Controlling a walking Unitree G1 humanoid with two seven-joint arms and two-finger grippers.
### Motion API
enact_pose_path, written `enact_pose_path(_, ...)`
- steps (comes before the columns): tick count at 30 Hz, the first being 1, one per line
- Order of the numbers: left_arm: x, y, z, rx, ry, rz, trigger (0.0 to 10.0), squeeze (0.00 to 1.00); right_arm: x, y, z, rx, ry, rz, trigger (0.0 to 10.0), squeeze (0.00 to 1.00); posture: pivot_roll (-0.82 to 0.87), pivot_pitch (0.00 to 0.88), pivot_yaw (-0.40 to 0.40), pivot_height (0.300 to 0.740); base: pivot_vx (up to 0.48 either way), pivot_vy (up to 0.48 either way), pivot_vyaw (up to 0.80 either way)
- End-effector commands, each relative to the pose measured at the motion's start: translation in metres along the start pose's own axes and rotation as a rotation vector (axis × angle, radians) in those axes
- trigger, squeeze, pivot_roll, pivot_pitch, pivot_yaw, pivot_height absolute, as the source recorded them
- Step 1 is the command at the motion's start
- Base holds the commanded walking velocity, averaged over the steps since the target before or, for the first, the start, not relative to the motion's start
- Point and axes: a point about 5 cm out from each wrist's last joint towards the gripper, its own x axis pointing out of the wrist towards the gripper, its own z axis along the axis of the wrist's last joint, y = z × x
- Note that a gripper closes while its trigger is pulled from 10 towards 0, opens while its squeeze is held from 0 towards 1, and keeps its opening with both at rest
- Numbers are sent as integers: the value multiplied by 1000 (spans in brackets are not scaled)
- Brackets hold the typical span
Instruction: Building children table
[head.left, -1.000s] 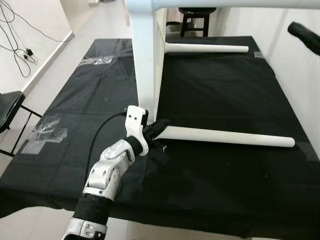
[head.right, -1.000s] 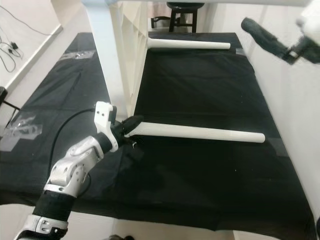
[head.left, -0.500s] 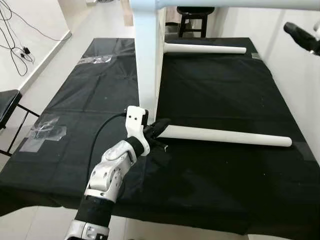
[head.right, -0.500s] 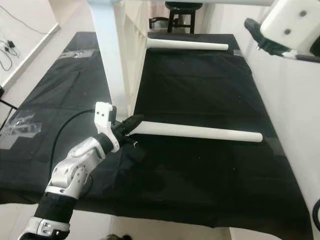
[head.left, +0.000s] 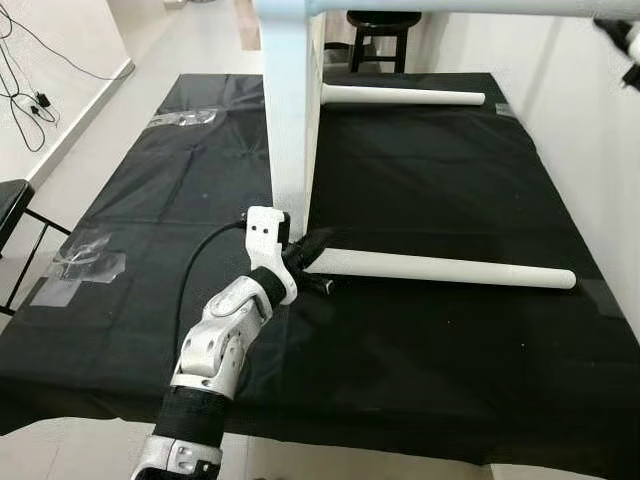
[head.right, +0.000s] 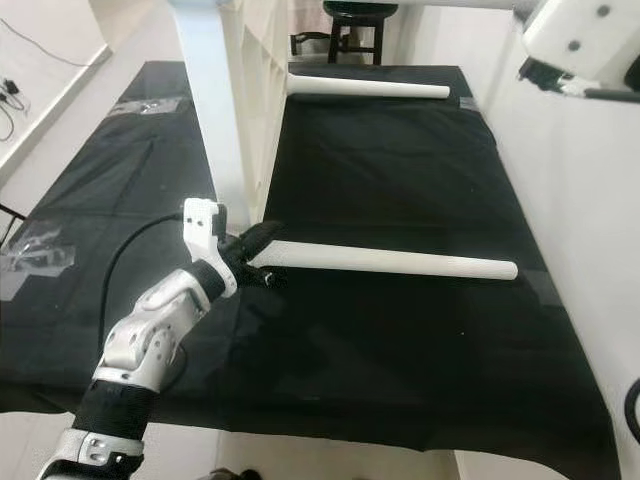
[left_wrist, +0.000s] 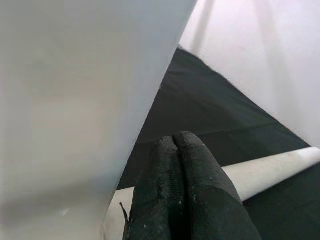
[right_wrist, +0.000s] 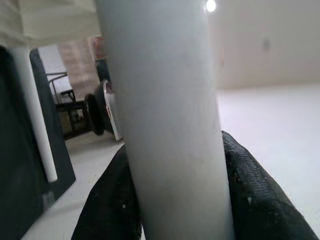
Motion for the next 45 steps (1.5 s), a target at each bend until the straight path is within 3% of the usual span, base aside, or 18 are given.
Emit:
enact_pose_path(1,2,3,-2,4,4,34,10000,0,2,3,3,20,-26,7,0,0,-78,179,-16,740,0,0,0)
enact_pose_path(13,16,34,-11,33,42,253,10000,0,6,2,9,41,-75,9,0,0,-94,189,-21,740,0,0,0)
enact_pose_path(16,18,57,-3,62,9,407,10000,0,6,2,11,43,-85,17,0,0,-104,193,-15,740,0,0,0)
enact_pose_path(18,17,61,-1,62,-2,438,10000,0,6,3,11,43,-85,19,0,0,-104,194,-14,740,0,0,0)
enact_pose_path(25,-2,93,17,126,-91,654,10000,0,3,4,3,47,-37,16,0,0,-103,198,-16,740,0,0,0)
enact_pose_path(28,-18,115,31,156,-139,752,10000,0,0,6,-9,54,34,3,0,0,-100,195,-20,740,0,0,0)
enact_pose_path(29,-30,130,46,179,-184,810,10000,0,-3,8,-18,65,90,-3,0,0,-93,194,-17,740,0,0,0)
enact_pose_path(30,-30,130,46,179,-184,810,10000,0,-3,8,-18,65,90,-3,0,0,-93,194,-17,740,0,0,0)
enact_pose_path(32,-56,156,91,265,-308,910,10000,0,-9,15,-33,100,194,-23,0,0,-75,191,-9,740,0,0,0)
enact_pose_path(33,-56,156,91,265,-308,910,10000,0,-9,15,-33,100,194,-23,0,0,-75,191,-9,740,0,0,0)
enact_pose_path(34,-67,164,112,311,-364,940,10000,0,-12,17,-38,120,229,-38,0,0,-72,190,-7,740,0,0,0)
enact_pose_path(36,-67,164,112,311,-364,940,10000,0,-12,17,-38,120,229,-38,0,0,-72,190,-7,740,0,0,0)
enact_pose_path(38,-83,167,160,407,-488,952,10000,0,-16,20,-45,168,282,-84,0,0,-49,180,-3,740,0,0,0)
enact_pose_path(40,-83,167,160,407,-488,952,10000,0,-16,20,-45,168,282,-84,0,0,-49,180,-3,740,0,0,0)
enact_pose_path(41,-88,163,186,456,-555,939,10000,0,-17,23,-49,201,310,-113,0,0,-39,172,-5,740,0,0,0)
enact_pose_path(43,-88,163,186,456,-555,939,10000,0,-17,23,-49,201,310,-113,0,0,-39,172,-5,740,0,0,0)
enact_pose_path(44,-90,155,212,501,-623,908,10000,0,-17,30,-53,261,346,-128,0,0,-18,165,-13,740,0,0,0)
enact_pose_path(45,-85,118,275,615,-769,769,10000,0,-15,89,-61,583,445,-75,0,0,26,153,-25,740,0,0,0)
